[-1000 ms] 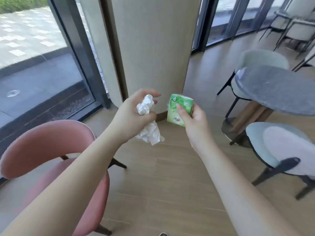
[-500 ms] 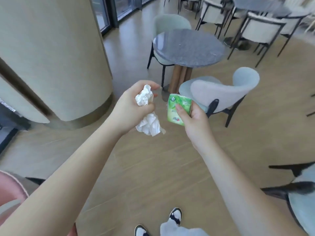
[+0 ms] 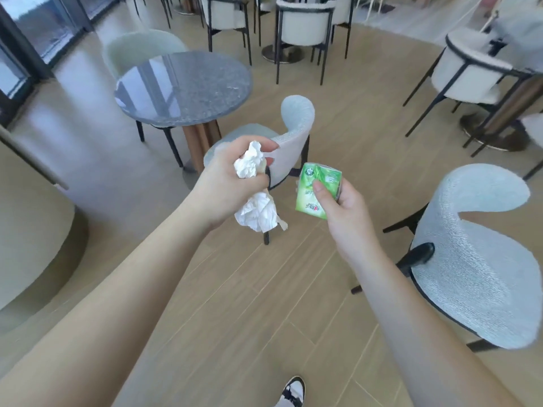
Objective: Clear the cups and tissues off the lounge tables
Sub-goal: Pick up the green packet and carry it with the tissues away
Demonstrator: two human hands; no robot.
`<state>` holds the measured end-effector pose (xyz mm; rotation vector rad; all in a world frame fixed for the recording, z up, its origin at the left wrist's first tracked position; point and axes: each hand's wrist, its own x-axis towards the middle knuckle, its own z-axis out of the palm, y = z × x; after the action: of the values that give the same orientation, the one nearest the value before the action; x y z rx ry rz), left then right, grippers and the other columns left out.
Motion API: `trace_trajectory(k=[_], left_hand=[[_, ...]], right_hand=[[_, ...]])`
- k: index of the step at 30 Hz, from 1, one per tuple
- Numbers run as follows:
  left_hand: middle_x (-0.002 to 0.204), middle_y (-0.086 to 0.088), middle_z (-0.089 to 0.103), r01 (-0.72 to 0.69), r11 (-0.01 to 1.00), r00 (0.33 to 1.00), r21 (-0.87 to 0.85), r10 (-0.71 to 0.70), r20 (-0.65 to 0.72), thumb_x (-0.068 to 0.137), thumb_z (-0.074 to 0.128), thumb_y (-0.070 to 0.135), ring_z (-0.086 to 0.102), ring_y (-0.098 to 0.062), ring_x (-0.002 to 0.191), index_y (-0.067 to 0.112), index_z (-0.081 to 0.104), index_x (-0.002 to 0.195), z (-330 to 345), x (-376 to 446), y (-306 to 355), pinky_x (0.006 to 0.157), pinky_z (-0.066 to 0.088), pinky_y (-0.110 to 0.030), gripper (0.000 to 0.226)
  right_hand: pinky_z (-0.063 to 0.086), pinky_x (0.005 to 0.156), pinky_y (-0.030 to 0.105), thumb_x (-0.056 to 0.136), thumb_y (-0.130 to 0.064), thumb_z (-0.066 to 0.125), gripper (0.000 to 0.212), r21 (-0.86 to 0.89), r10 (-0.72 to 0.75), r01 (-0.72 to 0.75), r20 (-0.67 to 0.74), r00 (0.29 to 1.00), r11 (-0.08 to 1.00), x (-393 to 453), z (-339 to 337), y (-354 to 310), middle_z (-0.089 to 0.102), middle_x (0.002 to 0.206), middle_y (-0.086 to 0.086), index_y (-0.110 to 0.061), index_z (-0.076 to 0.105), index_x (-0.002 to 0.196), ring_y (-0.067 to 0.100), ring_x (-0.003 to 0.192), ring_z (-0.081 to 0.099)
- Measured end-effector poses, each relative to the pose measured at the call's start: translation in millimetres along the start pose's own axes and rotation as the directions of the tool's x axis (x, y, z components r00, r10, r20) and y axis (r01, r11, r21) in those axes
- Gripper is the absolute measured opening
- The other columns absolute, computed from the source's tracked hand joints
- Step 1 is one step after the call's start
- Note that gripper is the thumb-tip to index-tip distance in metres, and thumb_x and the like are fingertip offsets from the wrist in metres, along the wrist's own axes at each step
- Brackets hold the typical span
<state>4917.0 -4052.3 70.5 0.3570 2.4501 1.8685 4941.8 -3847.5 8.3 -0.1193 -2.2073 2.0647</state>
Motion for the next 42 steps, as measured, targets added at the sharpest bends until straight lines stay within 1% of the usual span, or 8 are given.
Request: trace_trajectory(k=[3, 10, 17, 22, 25, 28, 34, 42], left_hand=[[0.121, 0.006, 0.071, 0.011, 0.997, 0.998, -0.072, -0.006, 0.058, 0.090, 0.064, -0.003, 0.067, 0.001, 0.115, 0.030, 0.069, 0.117, 31.1, 30.1, -0.4, 0.078, 0.054, -0.013, 0.043], [0.116, 0.009, 0.073, 0.031, 0.987, 0.993, -0.156, -0.013, 0.115, 0.087, 0.065, -0.005, 0.069, -0.008, 0.117, 0.031, 0.072, 0.112, 74.6, 105.7, -17.3, 0.086, 0.060, -0.033, 0.045], [0.112, 0.014, 0.075, 0.070, 0.968, 0.984, -0.243, -0.028, 0.175, 0.083, 0.063, 0.005, 0.070, -0.002, 0.112, 0.041, 0.075, 0.102, 92.0, 204.9, -37.6, 0.081, 0.060, -0.022, 0.042], [0.110, 0.012, 0.074, 0.026, 0.959, 0.983, -0.283, 0.026, 0.181, 0.083, 0.062, 0.004, 0.068, -0.005, 0.116, 0.037, 0.076, 0.103, 89.6, 288.1, -40.7, 0.089, 0.061, -0.027, 0.041], [0.109, 0.015, 0.073, 0.016, 0.961, 0.979, -0.276, 0.041, 0.198, 0.085, 0.061, 0.000, 0.067, 0.000, 0.114, 0.038, 0.074, 0.103, 97.2, 344.9, -42.7, 0.077, 0.059, -0.018, 0.044], [0.108, 0.013, 0.071, 0.034, 0.952, 0.976, -0.303, 0.034, 0.216, 0.084, 0.061, -0.001, 0.066, -0.001, 0.116, 0.037, 0.074, 0.104, 117.1, 390.4, -47.6, 0.074, 0.058, -0.019, 0.045], [0.112, 0.015, 0.070, 0.021, 0.952, 0.967, -0.304, 0.057, 0.247, 0.077, 0.057, 0.006, 0.067, -0.003, 0.117, 0.030, 0.073, 0.107, 168.5, 477.9, -43.3, 0.085, 0.061, -0.028, 0.042], [0.122, 0.001, 0.069, -0.004, 0.974, 0.969, -0.227, 0.060, 0.239, 0.081, 0.058, 0.000, 0.067, -0.007, 0.118, 0.031, 0.073, 0.107, 237.8, 594.9, -24.4, 0.083, 0.061, -0.029, 0.043]], right_hand=[[0.053, 0.090, 0.034, 0.091, -0.045, 0.062, 0.019, 0.026, -0.014, 0.015, -0.049, 0.999, 1.000, 22.6, -30.5, -0.6, 0.076, 0.105, -0.012, -0.035, 0.069, 0.105, 0.007, 0.100, 0.071], [0.054, 0.096, 0.040, 0.090, -0.049, 0.060, 0.025, 0.024, 0.008, -0.005, -0.120, 0.993, 1.000, 72.9, -73.6, 9.5, 0.075, 0.109, -0.009, -0.035, 0.068, 0.109, 0.011, 0.104, 0.070], [0.053, 0.100, 0.045, 0.093, -0.042, 0.059, 0.025, -0.003, 0.017, -0.017, -0.188, 0.982, 1.000, 157.4, -90.7, 20.7, 0.075, 0.111, -0.006, -0.030, 0.066, 0.114, 0.013, 0.107, 0.070], [0.053, 0.091, 0.029, 0.095, -0.040, 0.059, 0.029, 0.001, 0.029, -0.030, -0.259, 0.965, 1.000, 232.1, -95.2, 16.2, 0.074, 0.113, -0.008, -0.025, 0.064, 0.120, 0.009, 0.107, 0.070], [0.051, 0.080, 0.015, 0.099, -0.033, 0.059, 0.016, -0.018, 0.001, -0.009, -0.363, 0.932, 1.000, 274.1, -98.2, 16.7, 0.074, 0.105, -0.016, -0.029, 0.064, 0.114, 0.002, 0.098, 0.069], [0.051, 0.080, 0.018, 0.100, -0.032, 0.060, 0.011, -0.028, 0.011, -0.024, -0.397, 0.918, 0.999, 310.2, -108.6, 20.0, 0.073, 0.100, -0.017, -0.031, 0.062, 0.110, 0.003, 0.096, 0.069], [0.050, 0.078, 0.014, 0.097, -0.038, 0.059, 0.017, -0.027, 0.002, -0.016, -0.469, 0.883, 0.999, 387.6, -163.9, 23.8, 0.073, 0.105, -0.013, -0.031, 0.062, 0.111, 0.004, 0.099, 0.069], [0.051, 0.082, 0.017, 0.102, -0.029, 0.057, 0.012, 0.005, 0.016, -0.015, -0.482, 0.876, 1.000, 501.9, -261.7, 26.7, 0.073, 0.110, -0.009, -0.029, 0.060, 0.114, 0.003, 0.100, 0.069]])
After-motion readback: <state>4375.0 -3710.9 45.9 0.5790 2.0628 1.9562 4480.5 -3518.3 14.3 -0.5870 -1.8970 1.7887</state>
